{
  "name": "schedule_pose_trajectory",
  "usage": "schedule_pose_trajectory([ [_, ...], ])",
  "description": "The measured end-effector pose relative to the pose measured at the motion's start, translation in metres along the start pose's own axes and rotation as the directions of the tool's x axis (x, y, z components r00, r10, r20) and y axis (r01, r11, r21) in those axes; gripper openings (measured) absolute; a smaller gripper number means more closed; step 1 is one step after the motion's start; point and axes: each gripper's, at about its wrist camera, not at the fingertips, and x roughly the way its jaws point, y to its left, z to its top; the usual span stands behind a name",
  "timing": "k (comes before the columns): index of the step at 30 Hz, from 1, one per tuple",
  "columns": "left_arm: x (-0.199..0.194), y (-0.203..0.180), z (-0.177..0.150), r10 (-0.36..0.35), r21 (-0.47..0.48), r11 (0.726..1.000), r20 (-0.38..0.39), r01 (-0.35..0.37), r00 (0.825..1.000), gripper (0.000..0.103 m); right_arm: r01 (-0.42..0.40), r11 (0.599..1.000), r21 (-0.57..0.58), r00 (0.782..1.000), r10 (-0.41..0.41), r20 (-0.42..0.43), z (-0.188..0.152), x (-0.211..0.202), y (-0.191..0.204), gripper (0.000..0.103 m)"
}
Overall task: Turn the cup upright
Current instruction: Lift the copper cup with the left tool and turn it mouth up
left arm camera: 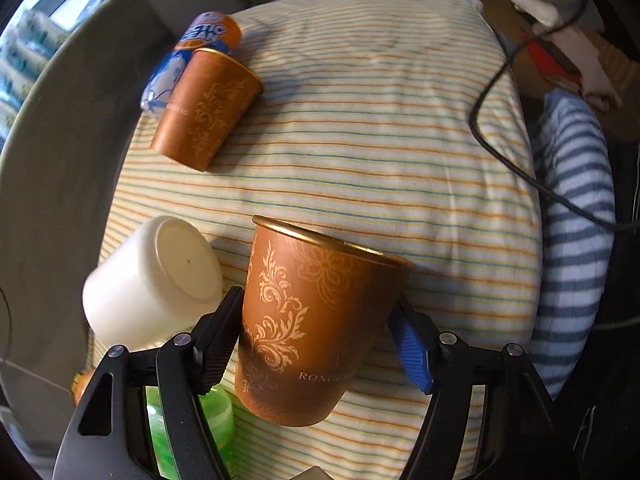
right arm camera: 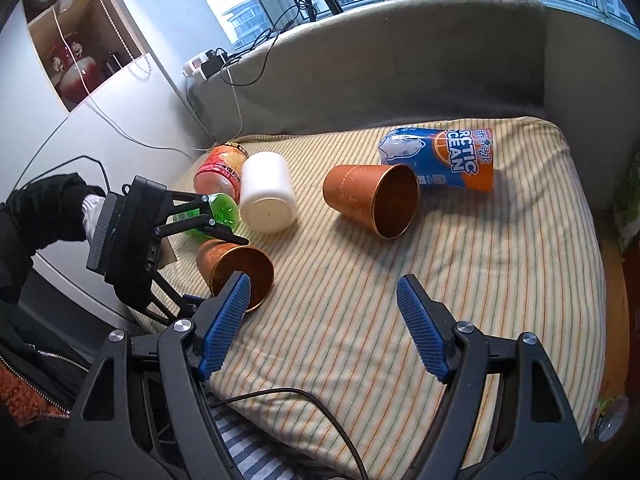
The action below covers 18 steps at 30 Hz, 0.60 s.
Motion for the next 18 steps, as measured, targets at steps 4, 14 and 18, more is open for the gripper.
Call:
schedule_pose_trajectory([
  [4, 0.001, 0.007, 0.001, -0.03, -0.102, 0.994, 0.021, 0.032, 0.999, 0.066, -0.001, 1.0, 0.005, 1.0, 0.001, 0.01, 0.001, -0.001, 0.001, 0.078],
  [14, -0.001, 0.014, -0.006, -0.068, -0.328, 0.938, 0.144, 0.113, 0.987, 0.063, 0.005, 1.0, 0.021, 0.999, -0.006, 0.036, 0.001, -0.006, 0.002, 0.078],
  [18, 0.0, 0.022, -0.009, -0.088, -0.391, 0.907, 0.181, 0.154, 0.979, 0.062, 0.007, 1.0, 0.03, 0.999, -0.008, 0.037, 0.0, -0.007, 0.002, 0.078],
])
